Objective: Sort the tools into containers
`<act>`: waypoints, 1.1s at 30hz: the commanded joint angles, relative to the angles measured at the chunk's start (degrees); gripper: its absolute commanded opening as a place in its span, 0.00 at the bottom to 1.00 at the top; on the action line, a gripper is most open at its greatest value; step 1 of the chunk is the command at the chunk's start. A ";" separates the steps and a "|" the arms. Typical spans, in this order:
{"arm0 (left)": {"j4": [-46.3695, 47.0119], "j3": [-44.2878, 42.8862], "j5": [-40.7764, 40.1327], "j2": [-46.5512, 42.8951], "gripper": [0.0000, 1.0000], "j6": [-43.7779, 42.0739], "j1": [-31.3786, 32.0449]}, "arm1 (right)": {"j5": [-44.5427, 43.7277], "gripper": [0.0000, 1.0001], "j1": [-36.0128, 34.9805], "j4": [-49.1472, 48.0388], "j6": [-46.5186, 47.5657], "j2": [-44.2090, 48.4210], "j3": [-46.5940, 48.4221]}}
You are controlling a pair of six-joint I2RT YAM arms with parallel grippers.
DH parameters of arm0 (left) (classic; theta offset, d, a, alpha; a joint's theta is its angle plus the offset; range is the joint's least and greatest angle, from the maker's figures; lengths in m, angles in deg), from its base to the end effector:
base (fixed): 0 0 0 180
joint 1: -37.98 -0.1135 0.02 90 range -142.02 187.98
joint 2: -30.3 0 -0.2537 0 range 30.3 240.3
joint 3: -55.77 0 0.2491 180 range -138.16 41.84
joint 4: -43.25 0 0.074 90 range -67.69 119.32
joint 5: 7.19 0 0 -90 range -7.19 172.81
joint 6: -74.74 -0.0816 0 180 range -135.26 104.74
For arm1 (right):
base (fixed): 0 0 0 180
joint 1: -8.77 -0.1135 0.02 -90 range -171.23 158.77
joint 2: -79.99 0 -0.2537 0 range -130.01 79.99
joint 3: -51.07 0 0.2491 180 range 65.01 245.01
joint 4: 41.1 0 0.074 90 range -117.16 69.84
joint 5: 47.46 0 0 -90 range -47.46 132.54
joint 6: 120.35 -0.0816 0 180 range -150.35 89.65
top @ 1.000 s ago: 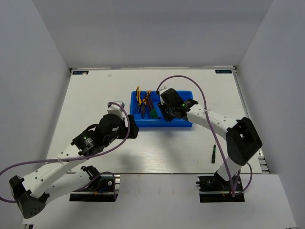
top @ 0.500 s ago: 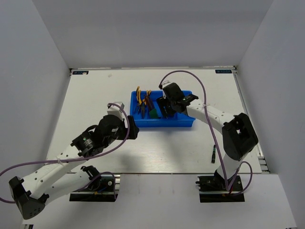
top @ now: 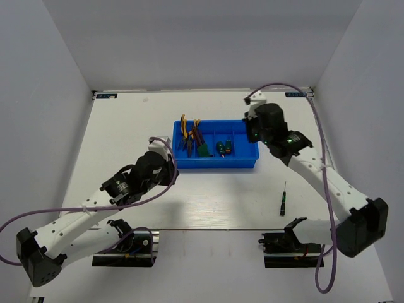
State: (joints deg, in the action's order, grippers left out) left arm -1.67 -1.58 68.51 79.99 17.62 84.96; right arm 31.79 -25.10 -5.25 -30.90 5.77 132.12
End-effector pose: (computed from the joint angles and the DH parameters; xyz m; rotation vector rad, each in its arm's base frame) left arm 0.1680 -0.1504 0.2475 0.1366 2.2391 -0.4971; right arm 0.2851 0.1730 0.3125 -0.4834 2.0150 0.1745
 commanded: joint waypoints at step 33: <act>6.02 -0.79 8.15 -2.41 0.98 -6.87 -0.14 | 11.89 0.50 29.12 34.60 -3.22 -8.40 -16.57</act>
State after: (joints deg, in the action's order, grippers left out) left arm 2.55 -1.96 75.22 78.09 11.46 84.96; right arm 43.40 3.14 28.91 -33.15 -1.97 115.92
